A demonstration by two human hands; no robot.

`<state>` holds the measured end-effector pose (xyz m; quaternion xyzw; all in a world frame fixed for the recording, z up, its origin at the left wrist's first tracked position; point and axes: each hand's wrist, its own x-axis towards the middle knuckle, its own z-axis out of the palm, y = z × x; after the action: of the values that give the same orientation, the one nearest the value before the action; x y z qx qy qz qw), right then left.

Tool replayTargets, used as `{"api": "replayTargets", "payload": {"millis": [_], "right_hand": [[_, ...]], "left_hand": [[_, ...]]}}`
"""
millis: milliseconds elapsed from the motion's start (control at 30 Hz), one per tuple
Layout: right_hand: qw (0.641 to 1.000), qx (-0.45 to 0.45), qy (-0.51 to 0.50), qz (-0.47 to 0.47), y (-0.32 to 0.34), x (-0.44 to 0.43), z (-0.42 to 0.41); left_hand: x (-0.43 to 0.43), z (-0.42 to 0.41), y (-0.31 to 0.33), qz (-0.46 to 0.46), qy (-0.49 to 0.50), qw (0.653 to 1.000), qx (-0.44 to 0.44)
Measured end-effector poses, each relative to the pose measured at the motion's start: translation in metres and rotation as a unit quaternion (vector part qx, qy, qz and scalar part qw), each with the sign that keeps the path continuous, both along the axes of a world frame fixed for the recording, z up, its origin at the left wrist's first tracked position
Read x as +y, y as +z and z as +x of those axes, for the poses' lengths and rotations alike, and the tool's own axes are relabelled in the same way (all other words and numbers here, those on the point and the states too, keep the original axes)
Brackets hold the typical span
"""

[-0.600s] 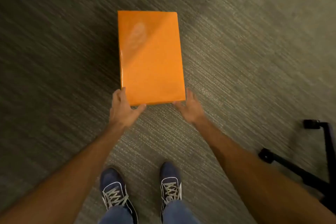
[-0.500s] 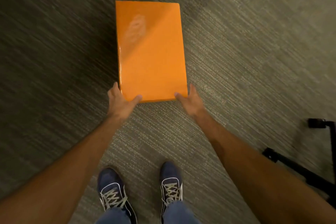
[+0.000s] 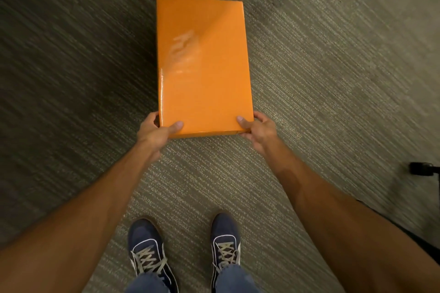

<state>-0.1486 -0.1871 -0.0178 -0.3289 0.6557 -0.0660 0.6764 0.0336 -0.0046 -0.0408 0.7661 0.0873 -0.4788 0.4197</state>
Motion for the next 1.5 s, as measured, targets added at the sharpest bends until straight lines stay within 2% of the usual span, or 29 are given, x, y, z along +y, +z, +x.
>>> {"api": "replayTargets", "payload": {"millis": [167, 500, 733, 867, 1100, 1500], "right_hand": [[0.999, 0.028, 0.036, -0.005, 0.039, 0.020, 0.004], [0.990, 0.003, 0.144, 0.006, 0.147, 0.098, 0.044], [0.969, -0.018, 0.245, 0.014, 0.232, 0.190, 0.079], [0.954, -0.020, 0.298, 0.007, 0.269, 0.259, 0.098], [0.917, -0.054, 0.394, -0.017, 0.300, 0.394, 0.128], [0.893, -0.057, 0.445, -0.046, 0.326, 0.624, 0.186]], "left_hand": [[0.034, 0.001, 0.043, 0.003, 0.023, 1.000, 0.010], [0.144, 0.005, 0.168, 0.007, 0.100, 0.995, -0.012], [0.257, -0.009, 0.277, 0.009, 0.227, 0.974, -0.022], [0.334, -0.018, 0.318, -0.003, 0.290, 0.957, -0.025], [0.480, -0.024, 0.346, -0.024, 0.347, 0.937, -0.035], [0.709, 0.008, 0.358, -0.018, 0.390, 0.920, -0.039]]}}
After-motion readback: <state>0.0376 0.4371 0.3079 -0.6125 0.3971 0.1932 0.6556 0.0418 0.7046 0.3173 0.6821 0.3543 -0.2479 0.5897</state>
